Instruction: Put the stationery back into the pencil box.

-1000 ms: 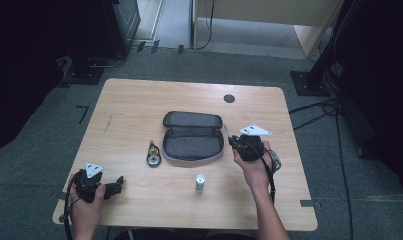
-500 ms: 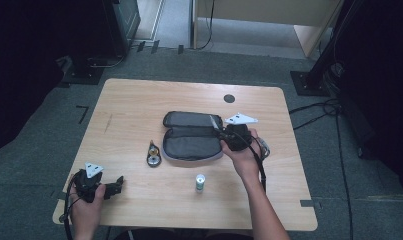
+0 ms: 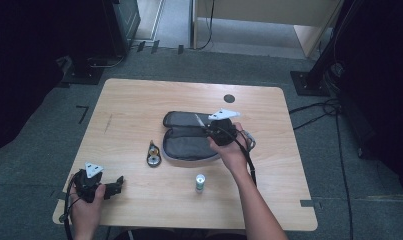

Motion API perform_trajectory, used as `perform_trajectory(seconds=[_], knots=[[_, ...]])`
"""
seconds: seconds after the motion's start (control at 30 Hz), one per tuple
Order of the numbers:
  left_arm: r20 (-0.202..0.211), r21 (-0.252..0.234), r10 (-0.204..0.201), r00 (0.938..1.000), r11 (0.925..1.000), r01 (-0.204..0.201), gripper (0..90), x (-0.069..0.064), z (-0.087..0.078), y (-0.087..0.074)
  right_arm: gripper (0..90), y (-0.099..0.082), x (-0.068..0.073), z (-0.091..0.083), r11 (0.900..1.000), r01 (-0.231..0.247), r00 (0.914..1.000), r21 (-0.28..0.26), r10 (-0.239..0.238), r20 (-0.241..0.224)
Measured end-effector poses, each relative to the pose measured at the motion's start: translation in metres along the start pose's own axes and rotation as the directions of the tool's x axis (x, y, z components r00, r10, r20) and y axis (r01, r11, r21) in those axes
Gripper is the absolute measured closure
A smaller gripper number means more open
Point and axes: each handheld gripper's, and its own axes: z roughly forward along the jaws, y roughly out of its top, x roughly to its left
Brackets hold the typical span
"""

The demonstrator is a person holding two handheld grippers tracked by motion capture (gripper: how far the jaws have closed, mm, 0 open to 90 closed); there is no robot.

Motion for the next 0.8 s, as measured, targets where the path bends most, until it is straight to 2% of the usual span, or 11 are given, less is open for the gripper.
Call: perform_trajectory(seconds=[0.3,0.53,0.7,0.8], knots=[[0.0,0.0,0.0,1.0,1.0,0.0,0.0,0.0,0.0,0.0,80.2,-0.002,0.007,0.024,0.9991,0.043,0.998,-0.001,-0.043,-0.047],[0.0,0.0,0.0,1.0,1.0,0.0,0.0,0.0,0.0,0.0,80.2,-0.007,0.011,0.038,0.9955,0.09,0.9936,0.028,-0.088,-0.071],[0.0,0.0,0.0,1.0,1.0,0.0,0.0,0.0,0.0,0.0,80.1,-0.012,0.014,0.047,0.9897,0.132,0.987,0.054,-0.126,-0.1],[0.0,0.0,0.0,1.0,1.0,0.0,0.0,0.0,0.0,0.0,80.1,-0.016,0.016,0.054,0.9801,0.181,0.9775,0.082,-0.17,-0.125]])
